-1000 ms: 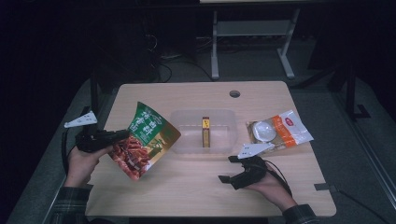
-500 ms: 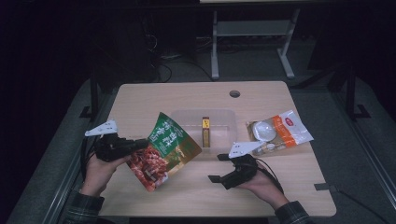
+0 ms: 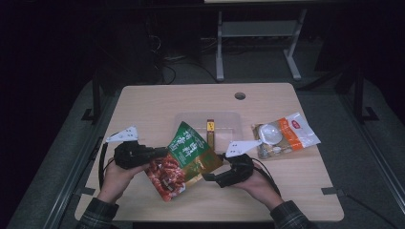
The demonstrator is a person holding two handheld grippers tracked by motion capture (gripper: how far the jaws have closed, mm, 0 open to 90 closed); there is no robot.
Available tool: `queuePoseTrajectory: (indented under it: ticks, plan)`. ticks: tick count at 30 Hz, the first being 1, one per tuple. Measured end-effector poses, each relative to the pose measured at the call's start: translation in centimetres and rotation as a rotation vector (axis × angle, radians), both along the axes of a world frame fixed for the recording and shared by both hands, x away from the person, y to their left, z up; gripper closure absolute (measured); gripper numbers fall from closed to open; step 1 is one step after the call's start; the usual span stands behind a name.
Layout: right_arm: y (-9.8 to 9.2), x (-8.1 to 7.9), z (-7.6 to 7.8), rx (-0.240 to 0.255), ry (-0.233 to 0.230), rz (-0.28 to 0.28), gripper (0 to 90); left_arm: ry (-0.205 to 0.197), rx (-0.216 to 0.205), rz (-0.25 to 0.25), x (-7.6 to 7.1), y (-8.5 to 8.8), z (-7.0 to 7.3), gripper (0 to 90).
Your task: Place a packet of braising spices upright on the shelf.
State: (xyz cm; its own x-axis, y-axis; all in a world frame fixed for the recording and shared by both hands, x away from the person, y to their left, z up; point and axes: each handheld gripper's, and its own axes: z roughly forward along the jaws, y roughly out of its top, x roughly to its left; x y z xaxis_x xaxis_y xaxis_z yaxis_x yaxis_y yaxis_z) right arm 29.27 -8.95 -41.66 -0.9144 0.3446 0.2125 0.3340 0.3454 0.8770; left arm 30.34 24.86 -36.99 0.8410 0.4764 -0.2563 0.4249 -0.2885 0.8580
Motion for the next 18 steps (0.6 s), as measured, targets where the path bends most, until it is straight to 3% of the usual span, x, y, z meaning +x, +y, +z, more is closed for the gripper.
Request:
queuePoseTrajectory:
  ticks: [4,11,18]
  plan:
    - [0.2,0.21,-0.1,0.015,0.016,-0.005,45.1,-0.007,-0.019,-0.009,-0.07,-0.29,0.06,90.0]
    - [0.16,0.67,0.02,0.088,0.063,0.02,69.3,-0.011,-0.042,-0.015,-0.14,-0.6,0.09,90.0]
    - [0.2,0.65,0.28,0.093,0.064,0.017,84.0,-0.017,-0.027,-0.018,-0.12,-0.65,-0.11,89.8]
